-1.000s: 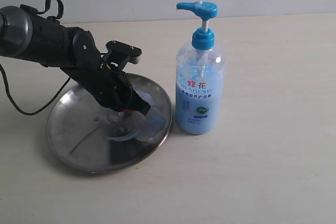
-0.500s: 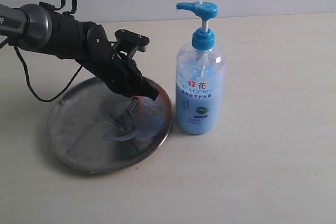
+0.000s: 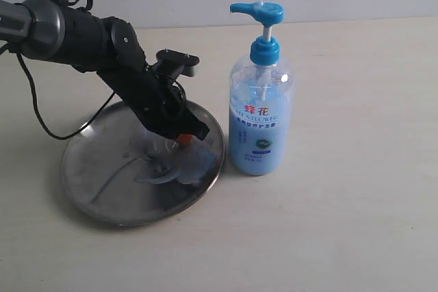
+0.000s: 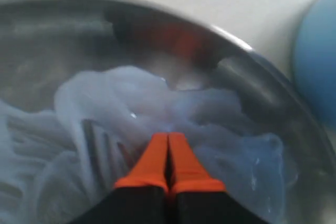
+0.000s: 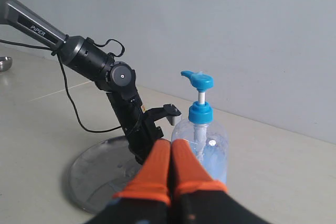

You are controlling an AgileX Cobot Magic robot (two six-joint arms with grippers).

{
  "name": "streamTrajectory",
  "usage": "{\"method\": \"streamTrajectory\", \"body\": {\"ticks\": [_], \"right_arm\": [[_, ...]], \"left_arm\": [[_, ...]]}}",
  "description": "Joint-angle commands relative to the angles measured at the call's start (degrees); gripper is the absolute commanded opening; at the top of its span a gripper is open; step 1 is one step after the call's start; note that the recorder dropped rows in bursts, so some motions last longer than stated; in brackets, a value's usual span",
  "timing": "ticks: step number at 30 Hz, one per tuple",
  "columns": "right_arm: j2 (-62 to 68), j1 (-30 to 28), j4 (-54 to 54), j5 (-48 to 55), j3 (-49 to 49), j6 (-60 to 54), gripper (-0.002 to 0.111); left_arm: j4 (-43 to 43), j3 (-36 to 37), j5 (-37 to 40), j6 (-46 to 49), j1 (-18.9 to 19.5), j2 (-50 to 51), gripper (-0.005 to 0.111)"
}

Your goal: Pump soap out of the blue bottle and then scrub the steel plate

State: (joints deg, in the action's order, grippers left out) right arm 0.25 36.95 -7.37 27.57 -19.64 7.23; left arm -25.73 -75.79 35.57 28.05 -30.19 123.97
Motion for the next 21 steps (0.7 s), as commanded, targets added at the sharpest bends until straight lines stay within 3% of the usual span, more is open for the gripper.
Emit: {"method": "streamTrajectory", "body": {"ticks": [1, 11, 21], "right_arm": [[-0.25, 0.09, -0.50, -0.30, 0.56, -0.07, 0.000], [-0.25, 0.09, -0.50, -0.30, 0.56, -0.07, 0.000], [-0.25, 0.09, -0.50, -0.30, 0.56, -0.07, 0.000]], "left_arm": [[1.53, 2.54, 8.84, 0.23, -0.10, 1.77, 0.000], [1.53, 5.81, 7.66, 0.23, -0.10, -2.90, 0.000], [1.78, 5.81, -0.94, 0.23, -0.10, -2.36, 0.000]]}}
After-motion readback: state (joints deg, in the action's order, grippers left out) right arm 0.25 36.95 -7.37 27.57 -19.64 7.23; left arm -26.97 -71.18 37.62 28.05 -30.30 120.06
